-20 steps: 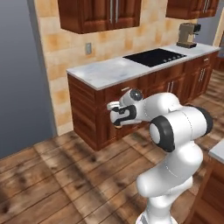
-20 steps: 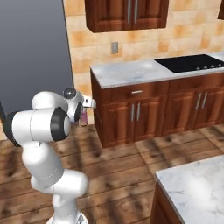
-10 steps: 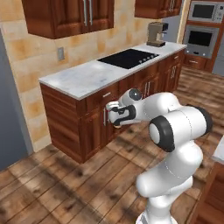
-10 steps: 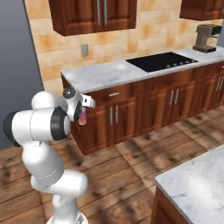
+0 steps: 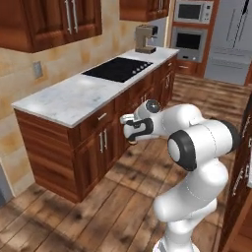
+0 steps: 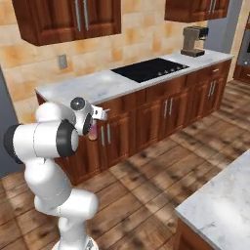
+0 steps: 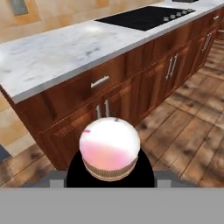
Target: Place the large bottle from the dining counter next to the other large bottle outside the sink, and place the small bottle from the dining counter next to the other small bottle inside the sink.
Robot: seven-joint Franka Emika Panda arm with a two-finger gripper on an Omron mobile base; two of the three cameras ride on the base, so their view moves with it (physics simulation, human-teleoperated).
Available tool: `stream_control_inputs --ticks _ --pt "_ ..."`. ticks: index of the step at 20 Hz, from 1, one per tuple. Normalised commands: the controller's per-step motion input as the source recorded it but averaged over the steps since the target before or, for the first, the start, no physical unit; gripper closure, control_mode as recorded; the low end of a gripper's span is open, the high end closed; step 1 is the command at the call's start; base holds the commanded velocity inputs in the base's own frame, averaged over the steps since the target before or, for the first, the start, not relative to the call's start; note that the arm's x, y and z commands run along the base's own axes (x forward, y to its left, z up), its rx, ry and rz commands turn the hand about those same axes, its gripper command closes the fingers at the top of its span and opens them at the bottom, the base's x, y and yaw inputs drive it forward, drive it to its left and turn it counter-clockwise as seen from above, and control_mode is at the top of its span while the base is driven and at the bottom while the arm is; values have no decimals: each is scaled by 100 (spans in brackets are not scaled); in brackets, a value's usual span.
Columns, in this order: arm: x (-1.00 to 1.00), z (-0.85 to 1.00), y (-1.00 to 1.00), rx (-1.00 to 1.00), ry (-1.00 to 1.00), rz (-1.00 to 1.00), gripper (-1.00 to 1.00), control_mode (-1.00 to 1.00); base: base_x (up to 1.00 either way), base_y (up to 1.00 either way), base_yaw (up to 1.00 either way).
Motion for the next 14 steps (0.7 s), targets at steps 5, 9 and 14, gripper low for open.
stream_control_inputs --ticks 5,9,14 --pt "0 0 0 0 0 0 100 100 66 19 -37" --pt "0 0 0 0 0 0 100 100 62 21 -38" --pt "0 0 0 0 0 0 100 100 82 37 -31"
